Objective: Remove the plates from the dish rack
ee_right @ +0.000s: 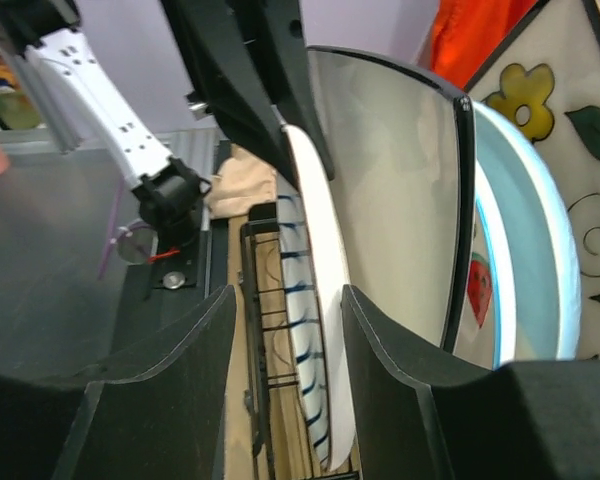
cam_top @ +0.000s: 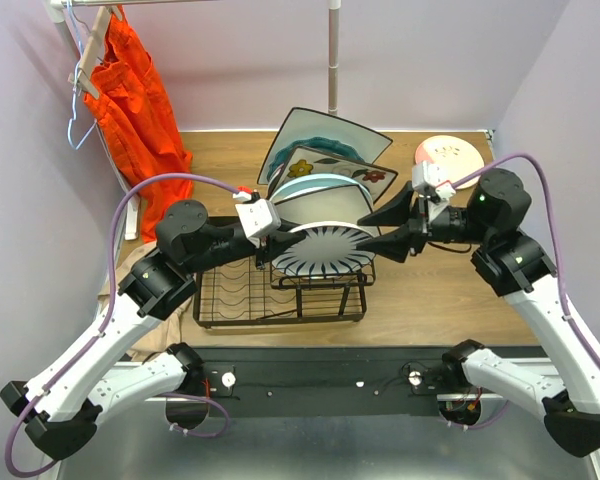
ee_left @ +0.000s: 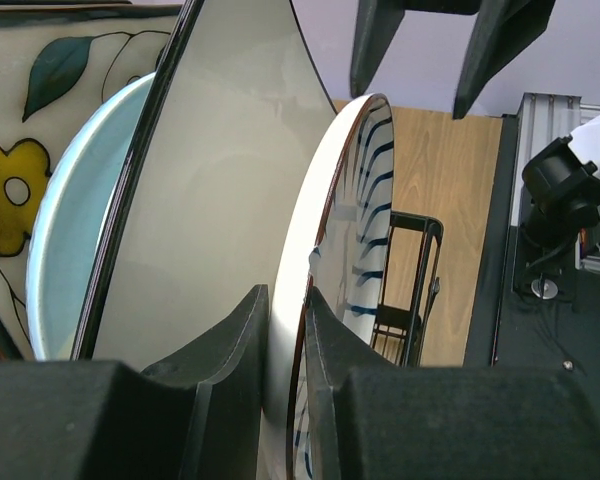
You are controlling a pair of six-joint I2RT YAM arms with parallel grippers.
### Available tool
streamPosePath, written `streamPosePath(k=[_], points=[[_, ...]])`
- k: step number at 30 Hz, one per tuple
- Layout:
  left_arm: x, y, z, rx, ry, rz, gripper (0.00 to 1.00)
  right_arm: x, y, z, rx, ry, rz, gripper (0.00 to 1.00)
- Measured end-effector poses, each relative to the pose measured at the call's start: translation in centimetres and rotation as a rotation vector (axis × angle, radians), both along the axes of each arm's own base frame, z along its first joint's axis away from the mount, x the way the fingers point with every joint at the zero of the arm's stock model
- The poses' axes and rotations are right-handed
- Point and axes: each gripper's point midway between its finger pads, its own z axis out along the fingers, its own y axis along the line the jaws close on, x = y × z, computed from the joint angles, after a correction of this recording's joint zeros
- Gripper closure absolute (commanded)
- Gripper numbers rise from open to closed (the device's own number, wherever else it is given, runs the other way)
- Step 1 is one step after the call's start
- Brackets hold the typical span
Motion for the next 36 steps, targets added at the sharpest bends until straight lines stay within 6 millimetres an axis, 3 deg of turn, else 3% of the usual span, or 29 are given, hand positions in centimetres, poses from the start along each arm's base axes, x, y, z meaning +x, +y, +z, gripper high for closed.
streamPosePath(k=[8, 19, 27, 34, 36], points=[[-0.1, 0.1, 0.0, 0.001, -0.003, 0.0, 0.76, 1.8, 2.1, -2.5, -0.084, 0.013, -0.076, 0.48], [-0.2, 0.1, 0.0, -0.006, 0.014, 0.0, 0.71, 2.7, 2.4, -4.3, -0.164, 0.002, -0.167, 0.57], [-0.3, 0.1, 0.1, -0.012, 0.038, 0.002, 0.7, 2.7, 2.2, -4.8, -0.199, -0.02, -0.211, 0.76], [-0.3, 0.0, 0.3, -0.031, 0.082, 0.011, 0.58, 2.7, 1.8, -4.6, -0.21, -0.085, -0.216, 0.98], [-0.4, 0.0, 0.6, -0.042, 0.095, 0.014, 0.53, 2.7, 1.8, -4.5, -0.21, -0.087, -0.216, 0.99]])
